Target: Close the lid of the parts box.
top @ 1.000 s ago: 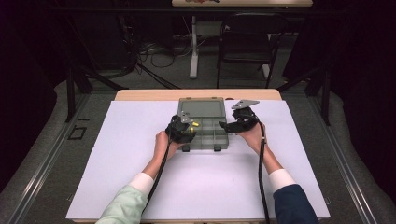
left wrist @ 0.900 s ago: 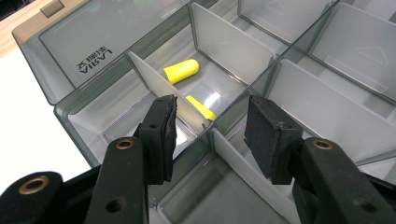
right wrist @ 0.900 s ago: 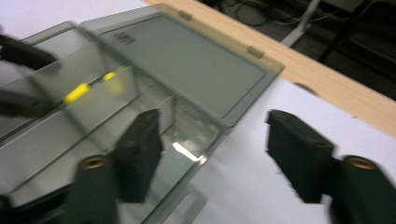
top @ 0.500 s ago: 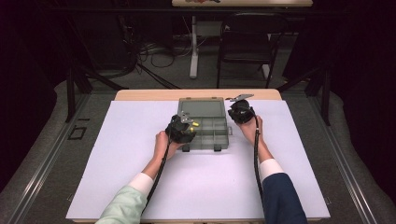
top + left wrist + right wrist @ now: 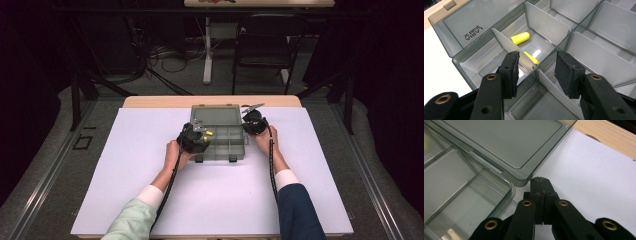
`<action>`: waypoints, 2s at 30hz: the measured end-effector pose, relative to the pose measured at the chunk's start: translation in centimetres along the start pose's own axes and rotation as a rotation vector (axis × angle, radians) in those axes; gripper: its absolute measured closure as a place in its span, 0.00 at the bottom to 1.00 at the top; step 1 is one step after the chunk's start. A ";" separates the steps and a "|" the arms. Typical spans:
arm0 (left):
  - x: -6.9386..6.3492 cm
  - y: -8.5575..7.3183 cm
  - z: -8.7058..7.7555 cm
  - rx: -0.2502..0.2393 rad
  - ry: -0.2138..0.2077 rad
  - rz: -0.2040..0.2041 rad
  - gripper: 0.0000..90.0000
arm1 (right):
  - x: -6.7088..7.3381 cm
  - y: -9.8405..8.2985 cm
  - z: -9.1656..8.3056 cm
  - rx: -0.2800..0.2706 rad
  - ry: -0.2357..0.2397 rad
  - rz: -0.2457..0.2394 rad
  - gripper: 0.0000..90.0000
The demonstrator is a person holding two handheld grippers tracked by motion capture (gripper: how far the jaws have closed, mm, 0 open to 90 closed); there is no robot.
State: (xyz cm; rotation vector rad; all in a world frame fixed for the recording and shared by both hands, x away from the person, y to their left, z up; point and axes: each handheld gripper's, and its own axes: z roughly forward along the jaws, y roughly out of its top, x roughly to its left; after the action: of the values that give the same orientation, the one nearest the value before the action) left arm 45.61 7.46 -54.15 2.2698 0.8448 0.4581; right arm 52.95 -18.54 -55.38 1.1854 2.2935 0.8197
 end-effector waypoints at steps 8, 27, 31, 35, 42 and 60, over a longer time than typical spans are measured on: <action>0.1 0.0 0.1 0.002 -0.007 0.016 0.61 | -0.4 0.3 0.2 0.016 0.024 0.010 1.00; 0.1 -0.1 0.2 -0.006 -0.010 0.025 0.61 | -0.8 0.5 0.9 -0.044 0.025 0.113 1.00; 0.1 -0.1 0.2 -0.007 -0.010 0.025 0.61 | -0.8 0.5 0.9 -0.057 0.025 0.117 1.00; 0.1 -0.1 0.2 -0.005 -0.008 0.030 0.61 | -0.9 0.5 0.8 -0.072 0.020 0.127 1.00; 0.1 -0.1 0.3 0.000 -0.009 0.038 0.60 | -0.8 0.6 0.5 -0.109 0.001 0.135 1.00; 0.2 -0.1 0.3 -0.001 -0.010 0.030 0.59 | -0.7 1.1 -0.7 -0.185 -0.027 0.112 1.00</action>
State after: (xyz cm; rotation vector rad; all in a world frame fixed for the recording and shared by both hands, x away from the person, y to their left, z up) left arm 45.84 7.53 -54.42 2.2845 0.8065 0.4603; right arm 53.53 -18.85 -54.02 1.2411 2.0934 1.0264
